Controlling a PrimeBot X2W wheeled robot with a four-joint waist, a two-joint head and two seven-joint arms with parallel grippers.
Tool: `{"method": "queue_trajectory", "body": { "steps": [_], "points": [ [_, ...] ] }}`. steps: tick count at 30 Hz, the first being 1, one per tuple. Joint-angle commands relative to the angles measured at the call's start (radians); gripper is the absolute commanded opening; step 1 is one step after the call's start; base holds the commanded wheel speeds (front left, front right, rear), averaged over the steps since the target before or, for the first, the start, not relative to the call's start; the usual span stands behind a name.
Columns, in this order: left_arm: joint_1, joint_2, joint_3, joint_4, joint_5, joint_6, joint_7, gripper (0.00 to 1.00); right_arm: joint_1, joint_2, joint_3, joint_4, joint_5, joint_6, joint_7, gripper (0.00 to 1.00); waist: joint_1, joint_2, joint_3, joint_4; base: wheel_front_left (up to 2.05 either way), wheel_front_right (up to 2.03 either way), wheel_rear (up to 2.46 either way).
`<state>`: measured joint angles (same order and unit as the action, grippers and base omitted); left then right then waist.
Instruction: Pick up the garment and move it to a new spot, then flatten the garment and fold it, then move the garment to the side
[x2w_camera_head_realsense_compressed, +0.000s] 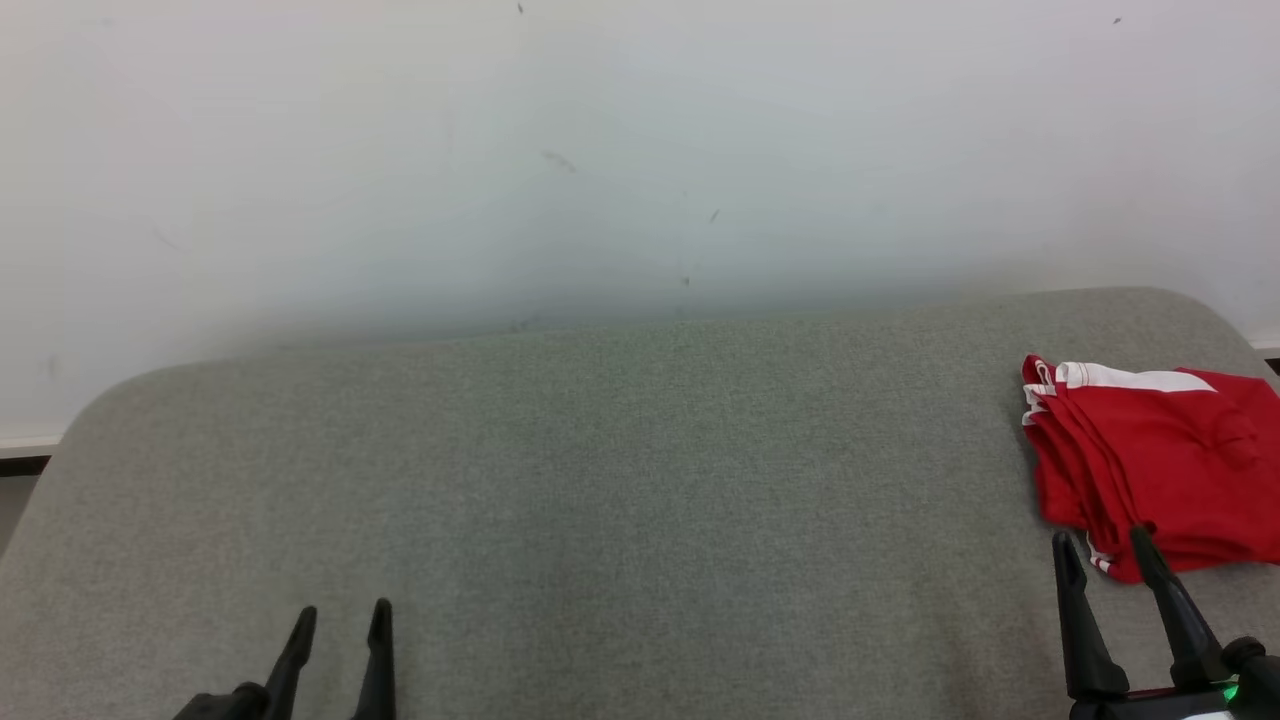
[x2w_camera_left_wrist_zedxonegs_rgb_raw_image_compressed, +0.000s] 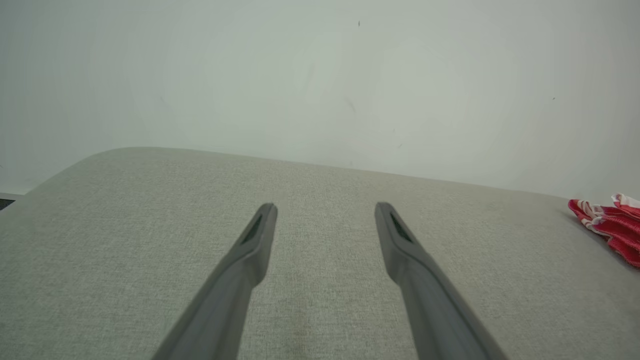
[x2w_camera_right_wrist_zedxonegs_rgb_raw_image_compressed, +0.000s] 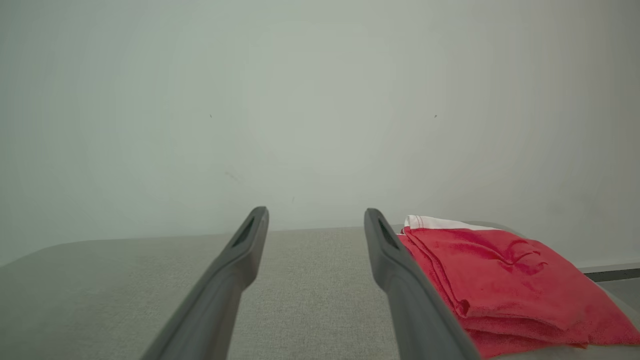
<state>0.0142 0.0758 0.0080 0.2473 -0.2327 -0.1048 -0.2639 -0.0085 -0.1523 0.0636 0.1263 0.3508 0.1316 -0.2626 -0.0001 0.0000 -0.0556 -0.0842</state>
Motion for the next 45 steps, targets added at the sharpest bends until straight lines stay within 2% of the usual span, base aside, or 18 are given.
{"method": "queue_trajectory", "body": {
  "steps": [1, 25, 33, 34, 38, 45],
  "points": [
    [0.018, -0.004, 0.006, -0.004, 0.020, -0.002, 0.000, 1.00, 0.016, 0.004, 0.007, -0.006, 0.005, -0.002, -0.002, 1.00, 0.0001, 0.0000, 0.003, -0.001, 0.00, 0.00, 0.00],
    [-0.005, -0.023, 0.021, -0.006, 0.059, -0.023, 0.000, 1.00, -0.004, 0.025, 0.060, 0.037, 0.001, -0.002, -0.002, 1.00, 0.0001, 0.0000, -0.001, 0.001, 0.00, 0.00, 0.00],
    [-0.005, -0.023, 0.023, -0.003, 0.065, -0.024, 0.000, 1.00, -0.009, 0.029, 0.050, 0.039, -0.001, -0.002, -0.002, 1.00, 0.0001, 0.0000, 0.000, 0.001, 0.00, 0.00, 0.00],
    [-0.005, -0.024, 0.021, -0.003, 0.063, -0.024, 0.000, 0.00, -0.009, 0.030, 0.049, 0.039, -0.001, -0.002, -0.002, 0.00, 0.0001, 0.0000, 0.000, 0.002, 0.00, 0.00, 0.00],
    [0.011, -0.032, 0.020, 0.025, 0.035, -0.022, 0.007, 0.00, 0.016, 0.034, 0.057, 0.059, 0.016, 0.000, 0.004, 0.00, 0.0001, 0.0000, 0.000, 0.002, 0.00, 0.00, 0.00],
    [-0.008, -0.031, 0.034, 0.028, -0.103, -0.023, 0.049, 0.00, 0.004, 0.038, 0.037, 0.063, 0.142, 0.000, 0.038, 0.00, 0.0001, 0.0000, 0.004, 0.006, 0.00, 0.00, 0.00]
  ]
}}
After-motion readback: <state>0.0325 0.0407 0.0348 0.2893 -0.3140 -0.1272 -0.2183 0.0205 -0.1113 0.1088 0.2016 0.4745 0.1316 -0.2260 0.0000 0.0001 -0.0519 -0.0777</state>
